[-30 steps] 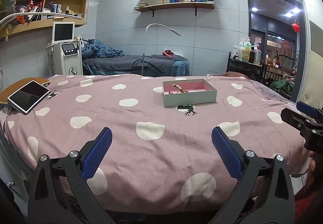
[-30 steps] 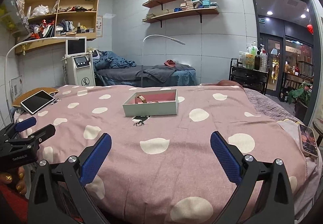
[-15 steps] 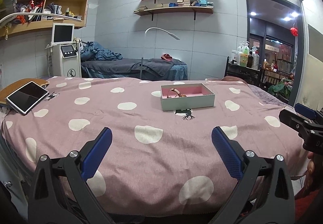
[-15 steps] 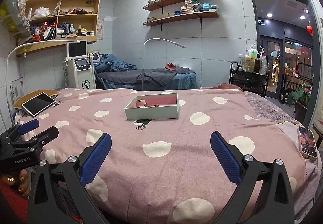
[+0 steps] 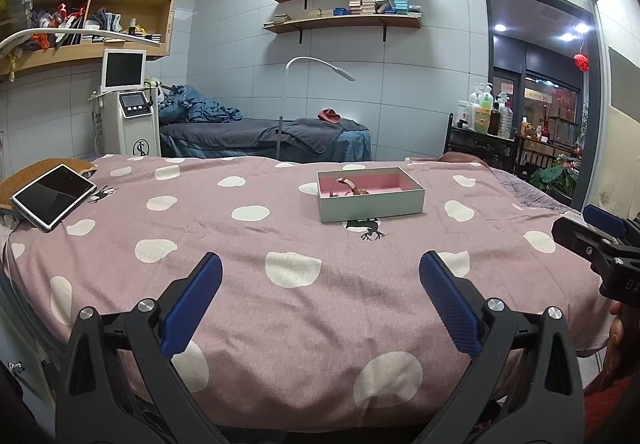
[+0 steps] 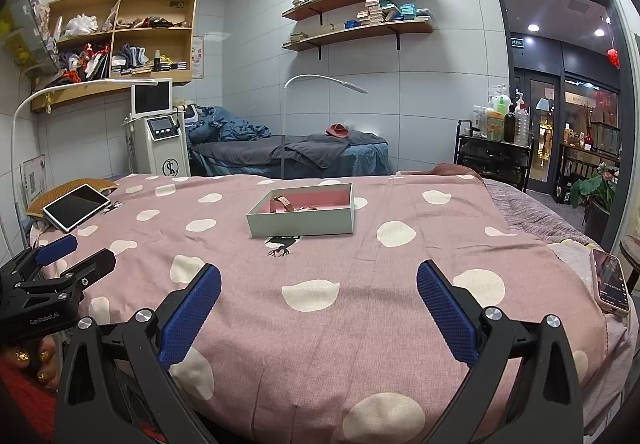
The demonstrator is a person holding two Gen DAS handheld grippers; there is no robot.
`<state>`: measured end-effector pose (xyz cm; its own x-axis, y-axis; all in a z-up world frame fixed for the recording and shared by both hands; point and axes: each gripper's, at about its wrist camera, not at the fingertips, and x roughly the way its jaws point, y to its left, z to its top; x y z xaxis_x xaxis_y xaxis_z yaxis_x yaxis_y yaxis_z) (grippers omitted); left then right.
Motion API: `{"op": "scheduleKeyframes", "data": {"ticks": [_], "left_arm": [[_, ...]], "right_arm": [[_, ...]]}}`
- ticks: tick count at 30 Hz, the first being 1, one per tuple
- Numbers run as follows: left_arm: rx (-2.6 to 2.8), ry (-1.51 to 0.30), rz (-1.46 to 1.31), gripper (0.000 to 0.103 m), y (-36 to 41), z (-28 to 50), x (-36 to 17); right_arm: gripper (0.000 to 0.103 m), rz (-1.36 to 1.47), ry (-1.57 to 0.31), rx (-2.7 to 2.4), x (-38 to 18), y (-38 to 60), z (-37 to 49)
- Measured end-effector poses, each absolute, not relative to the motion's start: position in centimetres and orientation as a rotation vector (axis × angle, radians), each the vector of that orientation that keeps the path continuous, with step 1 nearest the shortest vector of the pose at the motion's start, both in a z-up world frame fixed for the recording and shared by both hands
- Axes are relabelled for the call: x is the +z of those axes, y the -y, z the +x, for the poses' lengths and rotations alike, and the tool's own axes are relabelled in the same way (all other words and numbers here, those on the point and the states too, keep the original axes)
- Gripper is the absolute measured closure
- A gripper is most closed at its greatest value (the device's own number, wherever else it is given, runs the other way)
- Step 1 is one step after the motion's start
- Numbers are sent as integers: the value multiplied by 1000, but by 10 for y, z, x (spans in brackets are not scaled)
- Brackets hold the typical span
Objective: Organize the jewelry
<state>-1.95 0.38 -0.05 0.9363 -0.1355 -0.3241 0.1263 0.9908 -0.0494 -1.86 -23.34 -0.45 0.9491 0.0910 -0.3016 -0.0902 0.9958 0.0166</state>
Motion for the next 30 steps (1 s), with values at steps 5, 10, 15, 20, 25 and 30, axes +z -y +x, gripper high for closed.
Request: {"op": "scheduleKeyframes", "data": {"ticks": [5, 10, 15, 20, 25, 30], "left_arm": [[-134, -334, -27, 6, -3, -19, 0], [-131, -334, -27, 6, -3, -18, 0], [-125, -338, -27, 6, -2, -17, 0], [-121, -335, -28, 6, -4, -17, -1], [-118, -332, -27, 6, -4, -17, -2], [-117, -332, -26, 6, -4, -18, -2]], "right_arm": [[6, -2, -305, 92, -4, 234, -20], [6, -4, -303, 93, -3, 234, -21], [6, -3, -302, 93, -2, 234, -21], [6, -3, -301, 94, -2, 233, -21], [6, -3, -301, 94, -2, 233, -21], [6, -4, -301, 94, -2, 233, -21]]}}
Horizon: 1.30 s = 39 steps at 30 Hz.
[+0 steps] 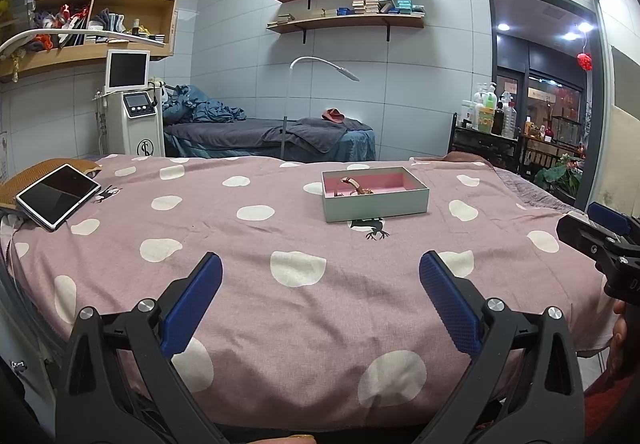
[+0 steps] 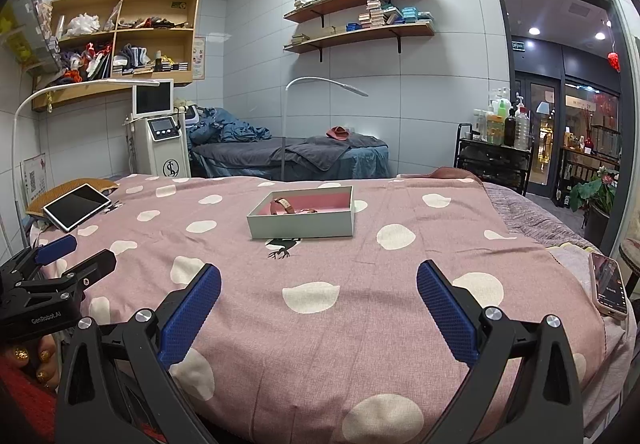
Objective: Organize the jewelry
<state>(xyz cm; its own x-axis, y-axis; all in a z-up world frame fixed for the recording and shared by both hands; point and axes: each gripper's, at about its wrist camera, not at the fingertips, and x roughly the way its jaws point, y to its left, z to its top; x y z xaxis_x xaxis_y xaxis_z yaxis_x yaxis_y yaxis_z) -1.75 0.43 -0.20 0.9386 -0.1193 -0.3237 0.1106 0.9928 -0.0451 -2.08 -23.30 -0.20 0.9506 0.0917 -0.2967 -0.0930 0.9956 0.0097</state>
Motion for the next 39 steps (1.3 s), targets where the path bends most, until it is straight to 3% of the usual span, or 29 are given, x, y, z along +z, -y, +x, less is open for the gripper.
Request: {"op": "scheduleKeyframes", "data": {"ticks": [39], "left_arm": [[-124, -334, -22, 6, -3, -21, -1]], "right_arm": [[6, -4, -300, 95, -1, 231, -22]]}}
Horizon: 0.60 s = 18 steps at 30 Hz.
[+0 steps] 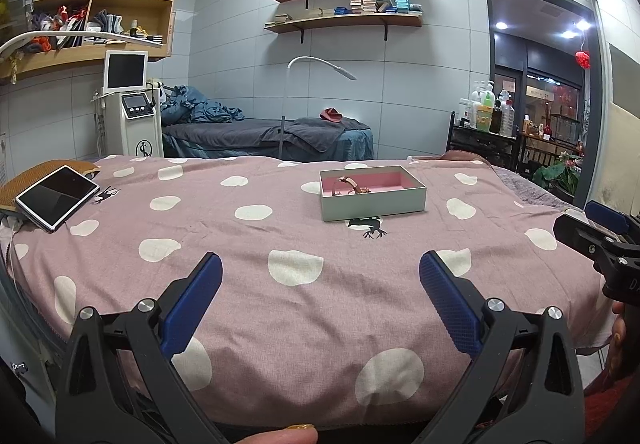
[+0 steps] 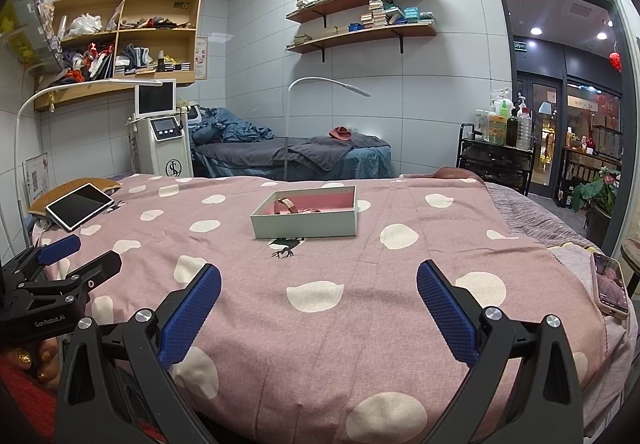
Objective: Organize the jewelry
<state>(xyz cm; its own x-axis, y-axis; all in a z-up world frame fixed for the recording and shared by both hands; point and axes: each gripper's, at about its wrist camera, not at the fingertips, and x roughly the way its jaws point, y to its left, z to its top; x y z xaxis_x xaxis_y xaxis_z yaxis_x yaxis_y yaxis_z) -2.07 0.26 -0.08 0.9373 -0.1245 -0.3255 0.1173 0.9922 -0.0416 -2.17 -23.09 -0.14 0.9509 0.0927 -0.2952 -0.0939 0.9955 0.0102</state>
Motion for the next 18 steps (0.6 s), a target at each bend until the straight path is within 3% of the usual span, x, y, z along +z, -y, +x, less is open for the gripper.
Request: {"op": "scheduleKeyframes", "data": {"ticks": [18], "left_arm": [[-128, -336, -29, 6, -5, -21, 0]], "right_arm": [[6, -4, -300, 96, -1, 231, -22]]}}
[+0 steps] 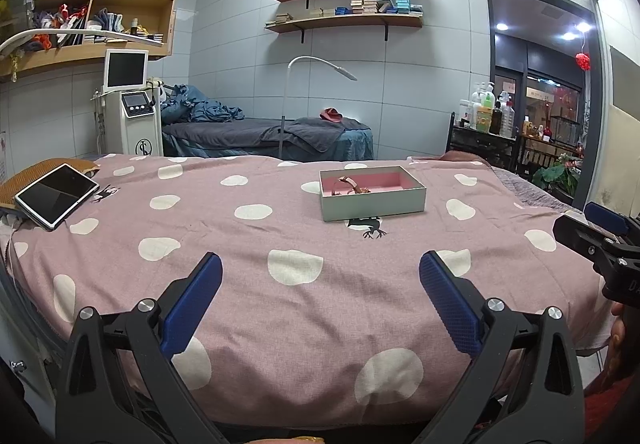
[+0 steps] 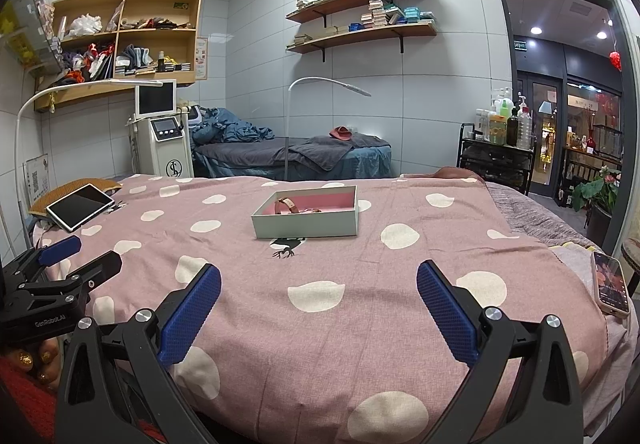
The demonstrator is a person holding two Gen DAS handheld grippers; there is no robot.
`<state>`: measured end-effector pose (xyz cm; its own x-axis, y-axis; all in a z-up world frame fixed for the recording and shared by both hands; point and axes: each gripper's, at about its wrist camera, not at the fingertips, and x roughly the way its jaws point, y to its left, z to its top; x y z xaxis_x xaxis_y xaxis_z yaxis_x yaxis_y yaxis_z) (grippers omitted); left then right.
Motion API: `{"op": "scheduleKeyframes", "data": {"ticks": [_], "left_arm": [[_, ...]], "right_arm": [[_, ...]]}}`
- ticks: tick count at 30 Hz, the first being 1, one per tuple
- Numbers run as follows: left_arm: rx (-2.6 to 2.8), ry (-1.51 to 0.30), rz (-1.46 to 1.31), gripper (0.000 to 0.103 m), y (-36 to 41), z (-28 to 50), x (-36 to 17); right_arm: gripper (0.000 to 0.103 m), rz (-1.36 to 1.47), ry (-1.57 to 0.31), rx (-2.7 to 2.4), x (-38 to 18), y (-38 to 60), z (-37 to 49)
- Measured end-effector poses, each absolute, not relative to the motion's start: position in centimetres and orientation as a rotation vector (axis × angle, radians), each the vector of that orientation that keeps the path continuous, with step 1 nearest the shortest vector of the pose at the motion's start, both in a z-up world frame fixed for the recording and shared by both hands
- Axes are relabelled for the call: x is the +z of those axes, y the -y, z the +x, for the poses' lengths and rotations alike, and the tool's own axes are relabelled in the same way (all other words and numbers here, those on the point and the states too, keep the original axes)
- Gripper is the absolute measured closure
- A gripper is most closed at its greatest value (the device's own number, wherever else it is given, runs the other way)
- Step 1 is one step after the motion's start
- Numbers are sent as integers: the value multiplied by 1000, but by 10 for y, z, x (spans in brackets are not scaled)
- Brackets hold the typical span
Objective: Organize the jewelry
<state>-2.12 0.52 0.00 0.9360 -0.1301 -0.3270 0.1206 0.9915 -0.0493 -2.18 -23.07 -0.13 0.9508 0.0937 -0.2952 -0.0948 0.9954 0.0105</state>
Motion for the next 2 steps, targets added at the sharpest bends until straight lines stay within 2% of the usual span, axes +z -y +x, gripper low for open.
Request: {"op": "scheduleKeyframes", "data": {"ticks": [2], "left_arm": [[-129, -337, -29, 6, -6, -21, 0]], "right_arm": [[6, -4, -299, 96, -1, 230, -22]]}}
